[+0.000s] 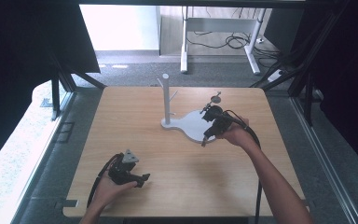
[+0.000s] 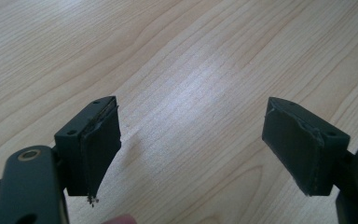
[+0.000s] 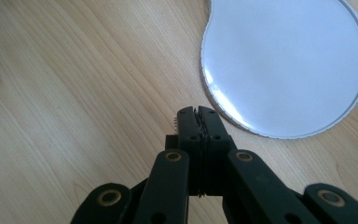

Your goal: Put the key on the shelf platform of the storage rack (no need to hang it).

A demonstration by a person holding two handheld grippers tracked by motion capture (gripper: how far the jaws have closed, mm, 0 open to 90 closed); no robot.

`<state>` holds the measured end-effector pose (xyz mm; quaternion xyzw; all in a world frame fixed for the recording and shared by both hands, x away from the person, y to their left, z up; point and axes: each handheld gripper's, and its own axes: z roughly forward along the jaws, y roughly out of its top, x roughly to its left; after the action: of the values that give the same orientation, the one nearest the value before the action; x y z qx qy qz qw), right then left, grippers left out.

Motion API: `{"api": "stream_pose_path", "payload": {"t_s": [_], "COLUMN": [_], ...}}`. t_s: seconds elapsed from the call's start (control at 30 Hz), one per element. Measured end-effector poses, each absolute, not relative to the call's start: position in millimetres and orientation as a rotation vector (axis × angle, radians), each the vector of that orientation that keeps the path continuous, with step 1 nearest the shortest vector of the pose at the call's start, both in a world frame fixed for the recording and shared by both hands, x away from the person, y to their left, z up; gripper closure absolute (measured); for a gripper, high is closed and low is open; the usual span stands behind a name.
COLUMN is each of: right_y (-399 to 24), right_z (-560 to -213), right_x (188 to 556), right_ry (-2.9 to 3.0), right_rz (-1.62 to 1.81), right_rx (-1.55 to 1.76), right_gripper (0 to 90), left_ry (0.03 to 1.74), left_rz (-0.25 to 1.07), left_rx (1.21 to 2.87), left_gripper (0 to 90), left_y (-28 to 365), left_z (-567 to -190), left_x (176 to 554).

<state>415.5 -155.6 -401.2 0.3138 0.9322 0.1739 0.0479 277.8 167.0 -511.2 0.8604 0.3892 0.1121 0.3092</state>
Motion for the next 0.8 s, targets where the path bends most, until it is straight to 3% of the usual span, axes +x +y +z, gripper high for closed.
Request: {"api": "stream_pose_path", "payload": {"t_s": [0.8], "right_y": [-148], "right_z": [-402], "right_x": [428], "right_ry": [2.835], "right_rz": [0.559], "right_rx": [0.983], "right_gripper": [89.2], "left_ry": [1.025], "left_rz": [0.293], "left_rx": [2.281], "left_gripper": [19.6], "left_y": [167], "left_z": [-513], "left_x": [279]}}
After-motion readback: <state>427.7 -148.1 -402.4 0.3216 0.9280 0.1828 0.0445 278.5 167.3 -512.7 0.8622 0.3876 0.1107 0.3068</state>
